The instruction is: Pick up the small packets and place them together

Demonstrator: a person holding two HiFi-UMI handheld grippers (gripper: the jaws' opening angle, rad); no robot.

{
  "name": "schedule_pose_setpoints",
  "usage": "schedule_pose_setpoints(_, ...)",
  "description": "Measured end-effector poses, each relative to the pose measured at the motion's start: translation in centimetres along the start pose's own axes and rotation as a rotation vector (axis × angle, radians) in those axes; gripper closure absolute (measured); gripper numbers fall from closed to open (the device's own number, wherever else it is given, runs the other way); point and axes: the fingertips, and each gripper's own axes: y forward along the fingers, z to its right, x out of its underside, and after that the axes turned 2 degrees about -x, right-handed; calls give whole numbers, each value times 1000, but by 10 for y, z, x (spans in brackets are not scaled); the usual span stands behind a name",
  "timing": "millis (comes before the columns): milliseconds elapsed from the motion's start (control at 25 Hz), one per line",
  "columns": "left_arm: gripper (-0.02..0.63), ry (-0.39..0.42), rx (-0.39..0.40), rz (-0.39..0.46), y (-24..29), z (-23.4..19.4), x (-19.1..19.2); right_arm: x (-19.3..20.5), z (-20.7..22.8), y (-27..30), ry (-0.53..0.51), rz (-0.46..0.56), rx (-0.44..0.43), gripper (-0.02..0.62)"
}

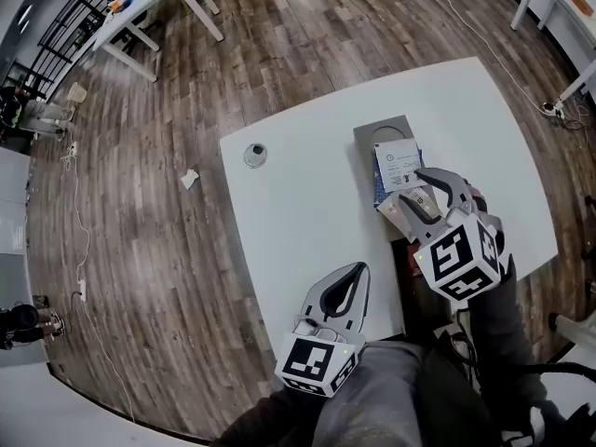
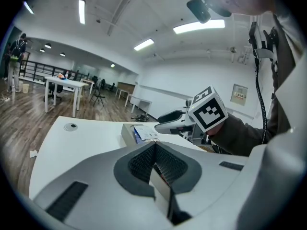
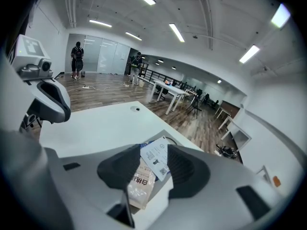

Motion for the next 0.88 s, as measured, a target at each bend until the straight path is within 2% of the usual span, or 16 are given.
schedule_pose_setpoints(240, 603, 52, 58, 56, -22, 24, -8, -2, -6, -43, -10, 7, 86, 420)
schedule_pose_setpoints(560, 603, 131, 171, 100, -62, 65, -6, 21, -37, -110, 31, -20, 203, 420)
schedule_pose_setpoints(720, 603, 154, 221, 92, -75, 83, 4, 45, -64, -124, 68, -58, 207, 420)
schedule_pose_setpoints(880, 603, 158, 258, 71, -80, 95, 16, 77, -94, -121, 104, -119, 167, 420)
